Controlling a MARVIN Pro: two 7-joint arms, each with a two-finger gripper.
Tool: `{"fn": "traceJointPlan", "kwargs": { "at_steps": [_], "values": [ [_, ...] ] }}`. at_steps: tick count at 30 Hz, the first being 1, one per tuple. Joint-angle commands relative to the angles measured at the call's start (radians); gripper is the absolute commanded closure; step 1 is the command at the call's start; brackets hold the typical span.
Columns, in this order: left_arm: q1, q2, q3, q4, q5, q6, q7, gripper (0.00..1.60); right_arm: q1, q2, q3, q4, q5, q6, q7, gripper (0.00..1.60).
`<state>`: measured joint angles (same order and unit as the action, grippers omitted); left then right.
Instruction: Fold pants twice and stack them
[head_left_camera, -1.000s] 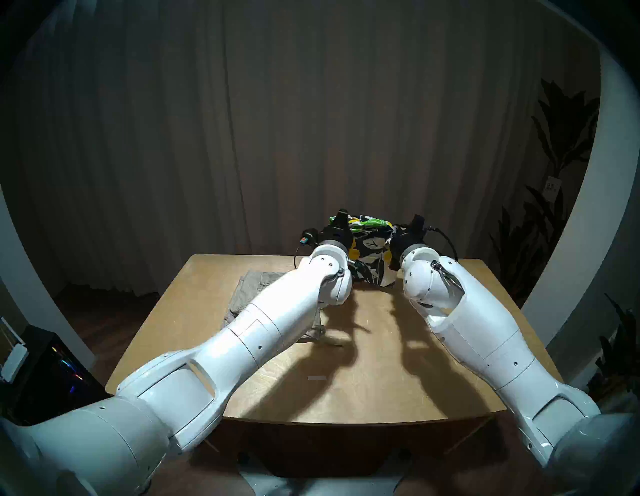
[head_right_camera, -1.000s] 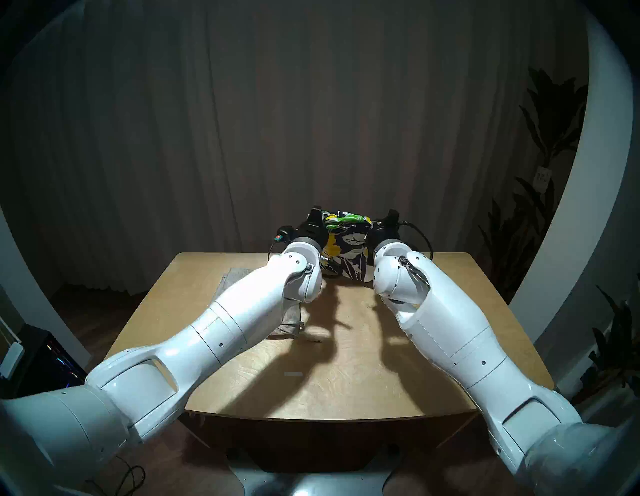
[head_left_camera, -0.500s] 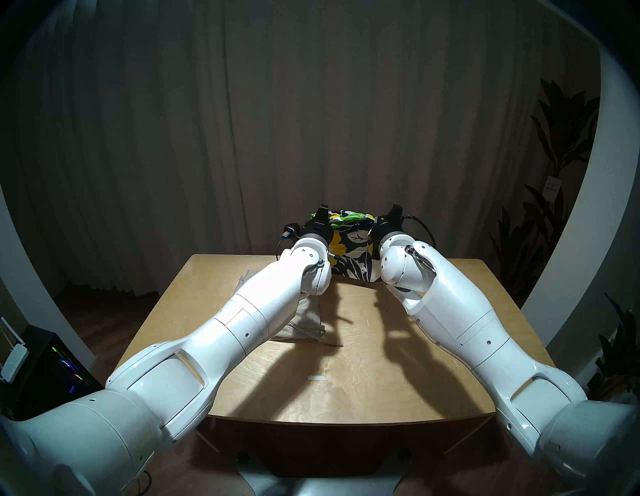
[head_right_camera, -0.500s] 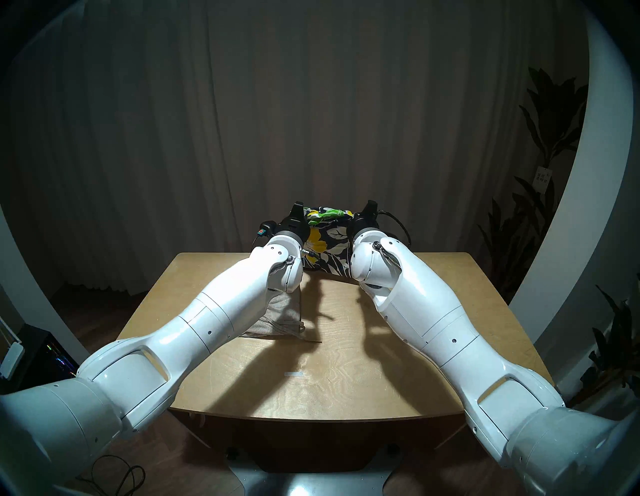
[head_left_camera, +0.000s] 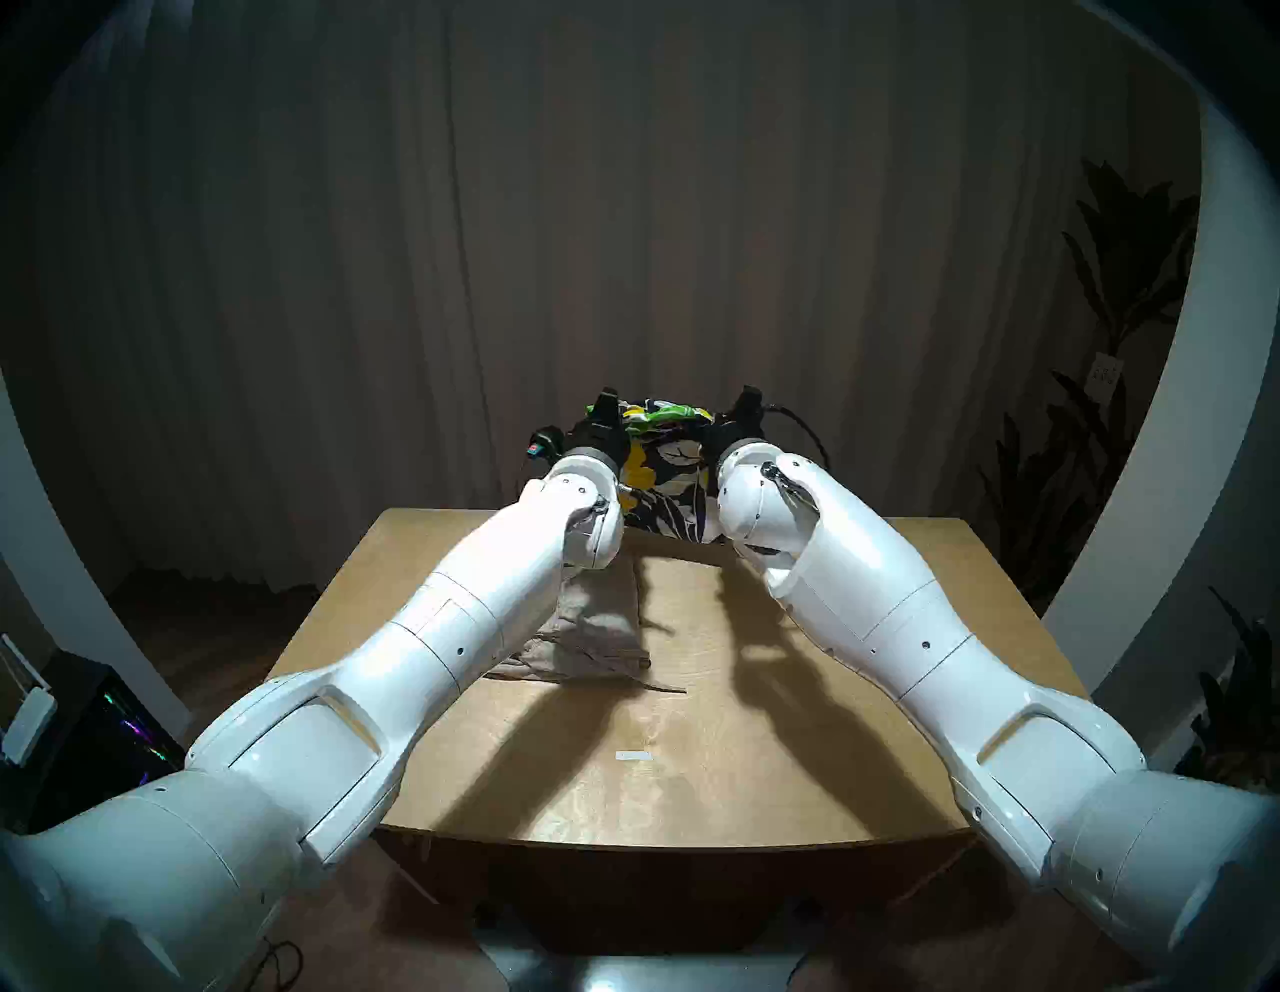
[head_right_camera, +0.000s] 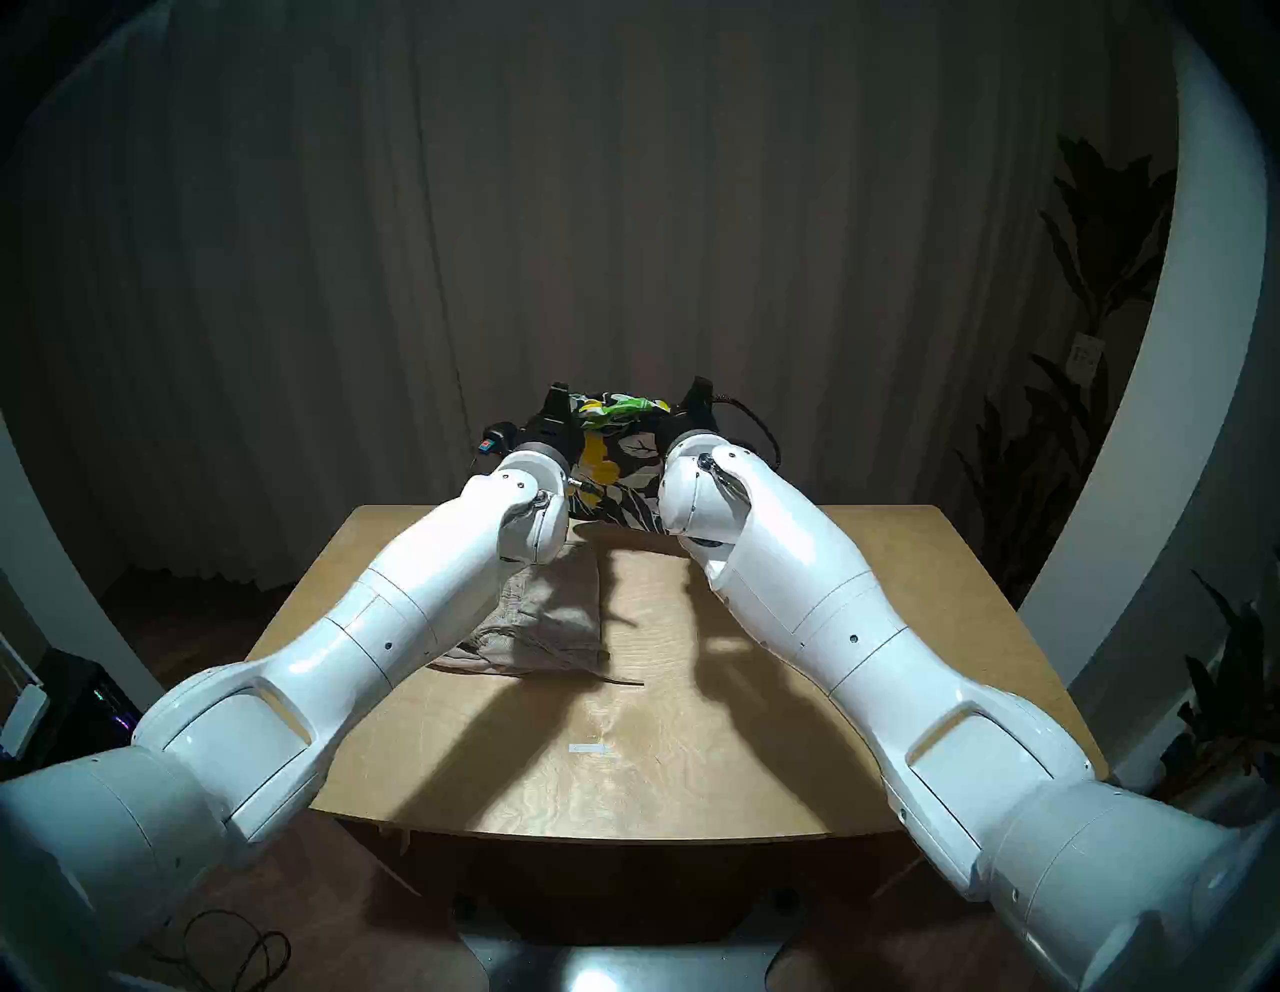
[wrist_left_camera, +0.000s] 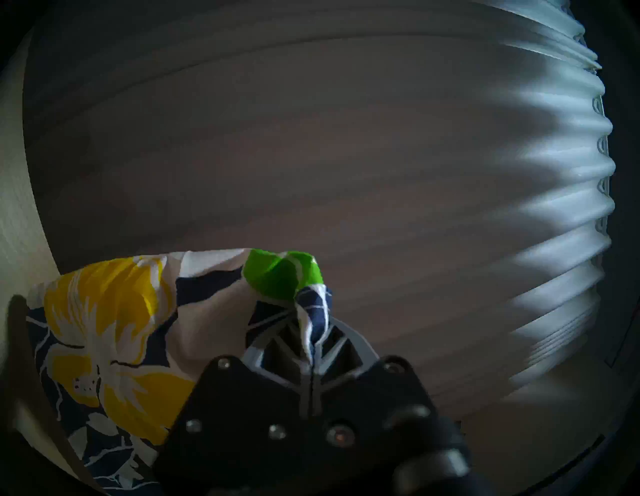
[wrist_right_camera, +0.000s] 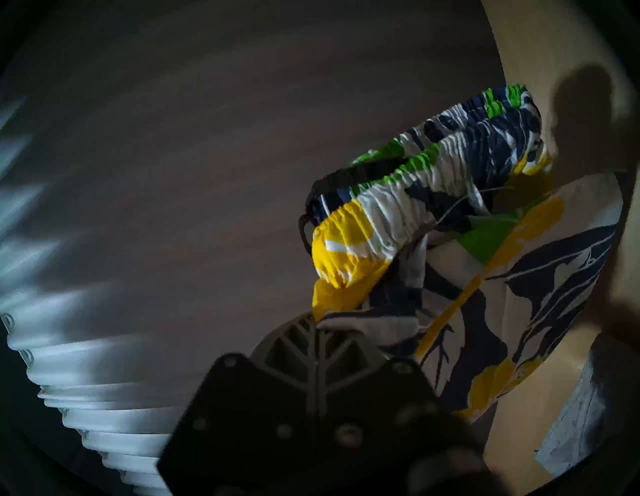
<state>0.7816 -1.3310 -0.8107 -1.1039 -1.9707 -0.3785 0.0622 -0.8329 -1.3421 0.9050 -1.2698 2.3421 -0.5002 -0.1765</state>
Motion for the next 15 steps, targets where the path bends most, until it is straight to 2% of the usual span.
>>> {"fn": "traceJointPlan", "kwargs": {
  "at_steps": [1, 15],
  "values": [
    [-0.016, 0.052, -0.038, -0.029, 0.002, -0.004, -0.033, 1.60, 0.088, -0.091, -0.024, 0.038, -0.013, 0.005, 0.013, 1.60],
    [0.066, 0.138, -0.093, -0.058, -0.010, -0.013, -0.070, 1.60, 0.144, -0.200, -0.087, 0.182, -0.021, 0.037, 0.033, 1.60]
  ]
}}
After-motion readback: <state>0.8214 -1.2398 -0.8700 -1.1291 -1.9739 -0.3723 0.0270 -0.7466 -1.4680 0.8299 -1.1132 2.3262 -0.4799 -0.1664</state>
